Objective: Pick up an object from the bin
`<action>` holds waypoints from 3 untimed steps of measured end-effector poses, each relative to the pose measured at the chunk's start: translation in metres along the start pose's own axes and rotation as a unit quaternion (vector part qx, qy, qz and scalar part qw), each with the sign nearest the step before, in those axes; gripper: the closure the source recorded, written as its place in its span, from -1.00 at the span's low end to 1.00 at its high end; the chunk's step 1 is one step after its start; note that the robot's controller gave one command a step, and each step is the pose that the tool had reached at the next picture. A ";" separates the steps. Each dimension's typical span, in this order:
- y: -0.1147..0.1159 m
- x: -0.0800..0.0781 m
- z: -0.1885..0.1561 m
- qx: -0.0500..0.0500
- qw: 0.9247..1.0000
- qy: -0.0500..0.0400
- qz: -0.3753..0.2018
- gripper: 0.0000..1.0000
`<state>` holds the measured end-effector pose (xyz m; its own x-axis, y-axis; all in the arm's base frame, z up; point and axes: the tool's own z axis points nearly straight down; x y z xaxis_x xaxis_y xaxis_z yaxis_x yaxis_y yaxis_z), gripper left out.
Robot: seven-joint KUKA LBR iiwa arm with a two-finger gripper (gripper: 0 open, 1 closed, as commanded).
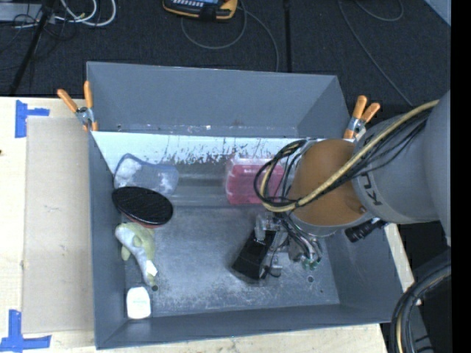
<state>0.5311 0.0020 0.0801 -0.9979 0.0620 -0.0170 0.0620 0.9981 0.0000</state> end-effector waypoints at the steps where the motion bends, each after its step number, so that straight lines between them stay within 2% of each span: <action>1: -0.019 0.047 0.003 0.000 0.999 -0.012 0.051 1.00; 2: -0.019 0.047 0.003 0.000 0.999 -0.012 0.051 1.00; 3: -0.023 0.056 -0.026 0.001 0.999 0.003 0.042 1.00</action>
Offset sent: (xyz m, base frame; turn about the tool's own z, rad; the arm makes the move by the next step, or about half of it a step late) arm 0.0000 0.0000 0.0000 0.0000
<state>0.4737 -0.0175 0.1048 -0.9892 0.1462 -0.0102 0.1462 0.9893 -0.0009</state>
